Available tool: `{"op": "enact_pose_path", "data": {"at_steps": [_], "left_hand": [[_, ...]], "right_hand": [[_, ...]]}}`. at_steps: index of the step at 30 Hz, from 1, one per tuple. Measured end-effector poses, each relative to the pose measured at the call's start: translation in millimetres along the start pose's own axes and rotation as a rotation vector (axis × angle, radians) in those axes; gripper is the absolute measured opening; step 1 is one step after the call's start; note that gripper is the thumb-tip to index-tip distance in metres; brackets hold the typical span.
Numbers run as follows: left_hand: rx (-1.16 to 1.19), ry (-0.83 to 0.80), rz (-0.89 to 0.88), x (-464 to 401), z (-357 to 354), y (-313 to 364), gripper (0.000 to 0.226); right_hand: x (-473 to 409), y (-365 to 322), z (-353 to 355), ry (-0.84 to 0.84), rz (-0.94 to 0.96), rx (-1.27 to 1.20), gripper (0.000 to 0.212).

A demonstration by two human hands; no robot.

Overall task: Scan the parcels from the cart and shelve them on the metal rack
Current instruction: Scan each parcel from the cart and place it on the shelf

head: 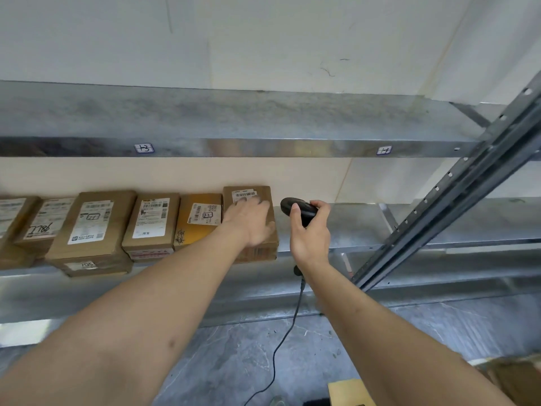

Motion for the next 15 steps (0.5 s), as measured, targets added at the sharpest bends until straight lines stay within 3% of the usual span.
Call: {"op": "enact_pose_path", "data": {"at_steps": [15], "left_hand": [[0.037, 0.061, -0.548, 90, 64, 33, 0.047]], "right_hand": [[153, -51, 69, 0.503, -0.003, -0.018, 0.033]]}}
Point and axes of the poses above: each hand's wrist, its own x-axis away from the middle knuckle, its own z-axis out of the back of the hand, y = z × x, the point moved 3 cm from there along -x, towards the middle knuckle, and after that the axes turned 11 degrees about y, right-handed, at the moved point
